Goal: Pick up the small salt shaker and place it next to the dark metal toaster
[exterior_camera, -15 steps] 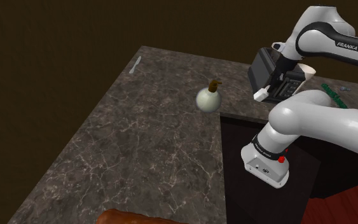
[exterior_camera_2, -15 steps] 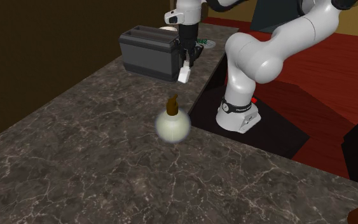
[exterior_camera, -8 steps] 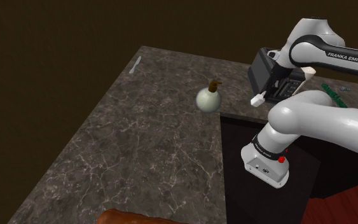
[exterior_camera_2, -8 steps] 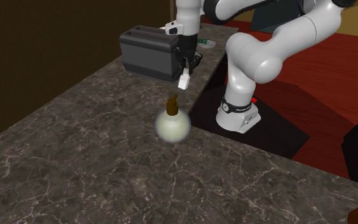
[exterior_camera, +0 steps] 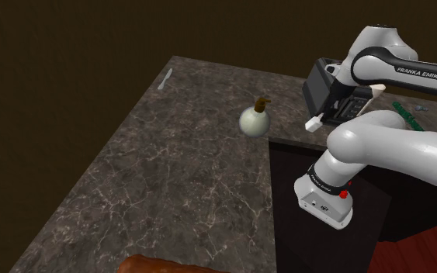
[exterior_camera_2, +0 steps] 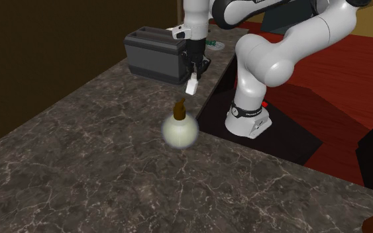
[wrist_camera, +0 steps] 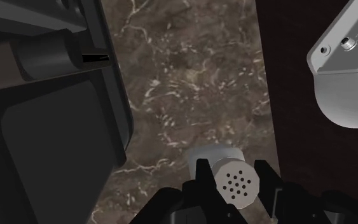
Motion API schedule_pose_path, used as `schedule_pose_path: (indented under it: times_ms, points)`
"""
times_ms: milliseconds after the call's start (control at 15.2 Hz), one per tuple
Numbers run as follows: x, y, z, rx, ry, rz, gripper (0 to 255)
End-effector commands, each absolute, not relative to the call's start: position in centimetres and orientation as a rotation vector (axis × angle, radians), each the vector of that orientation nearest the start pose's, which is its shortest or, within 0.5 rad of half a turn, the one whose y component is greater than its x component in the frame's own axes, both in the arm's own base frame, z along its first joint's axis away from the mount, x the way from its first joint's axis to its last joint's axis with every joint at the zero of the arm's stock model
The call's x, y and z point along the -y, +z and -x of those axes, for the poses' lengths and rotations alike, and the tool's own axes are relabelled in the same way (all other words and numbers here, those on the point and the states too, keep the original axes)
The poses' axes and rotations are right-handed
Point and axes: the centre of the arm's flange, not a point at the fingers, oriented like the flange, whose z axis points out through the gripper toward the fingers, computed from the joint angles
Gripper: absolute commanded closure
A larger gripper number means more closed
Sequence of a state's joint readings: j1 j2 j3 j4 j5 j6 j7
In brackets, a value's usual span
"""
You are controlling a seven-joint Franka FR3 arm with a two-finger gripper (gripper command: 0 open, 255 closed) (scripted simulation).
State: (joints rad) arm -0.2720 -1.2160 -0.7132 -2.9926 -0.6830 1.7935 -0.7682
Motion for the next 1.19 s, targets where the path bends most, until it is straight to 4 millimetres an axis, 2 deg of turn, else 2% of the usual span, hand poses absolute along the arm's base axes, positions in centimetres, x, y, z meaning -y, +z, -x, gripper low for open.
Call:
schedule_pose_path:
  times_ms: [0, 330, 594, 1122]
  points:
    - [19.9, 36.3, -14.4, 0.616, 0.023, 3.07, 0]
    - [19.9, 36.3, -14.4, 0.616, 0.023, 3.07, 0]
    - [20.0, 41.3, -14.5, 0.616, 0.023, 3.07, 0]
    - [20.0, 41.3, -14.5, 0.616, 0.023, 3.07, 0]
